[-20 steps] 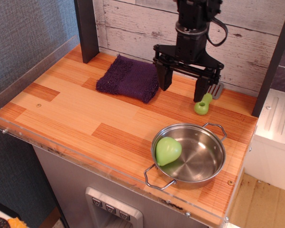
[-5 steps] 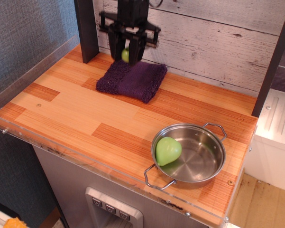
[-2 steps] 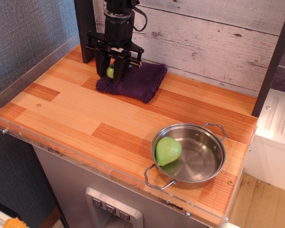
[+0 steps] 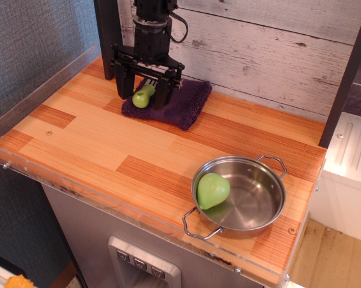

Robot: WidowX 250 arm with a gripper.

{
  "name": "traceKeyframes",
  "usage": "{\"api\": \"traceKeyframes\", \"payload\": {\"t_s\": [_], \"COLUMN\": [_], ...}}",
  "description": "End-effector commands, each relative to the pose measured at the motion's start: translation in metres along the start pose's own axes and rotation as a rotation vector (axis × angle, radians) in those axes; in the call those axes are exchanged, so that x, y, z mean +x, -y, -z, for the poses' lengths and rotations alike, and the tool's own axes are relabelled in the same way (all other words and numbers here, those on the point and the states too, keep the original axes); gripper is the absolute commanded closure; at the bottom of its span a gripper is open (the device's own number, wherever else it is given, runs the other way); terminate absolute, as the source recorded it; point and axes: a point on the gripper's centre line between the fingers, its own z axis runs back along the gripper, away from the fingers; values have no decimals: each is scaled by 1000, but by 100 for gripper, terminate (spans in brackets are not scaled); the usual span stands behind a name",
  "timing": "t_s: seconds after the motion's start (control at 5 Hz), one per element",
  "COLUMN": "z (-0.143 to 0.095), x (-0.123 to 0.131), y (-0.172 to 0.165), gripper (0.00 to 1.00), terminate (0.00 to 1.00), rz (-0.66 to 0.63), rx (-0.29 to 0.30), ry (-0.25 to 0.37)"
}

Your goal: Move green spatula onto towel

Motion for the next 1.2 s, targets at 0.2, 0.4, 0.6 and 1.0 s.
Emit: {"api": "traceKeyframes", "payload": {"t_s": [0.2, 0.4, 0.6, 1.0], "z": [-98, -96, -94, -94], "x": [-62, -73, -73, -73], "y": [13, 20, 24, 24], "gripper": [0, 0, 0, 0], "terminate": [0, 0, 0, 0], "rz": [4, 29, 36, 36], "rx": [-54, -67, -61, -61], "ry": [295, 305, 297, 297]}}
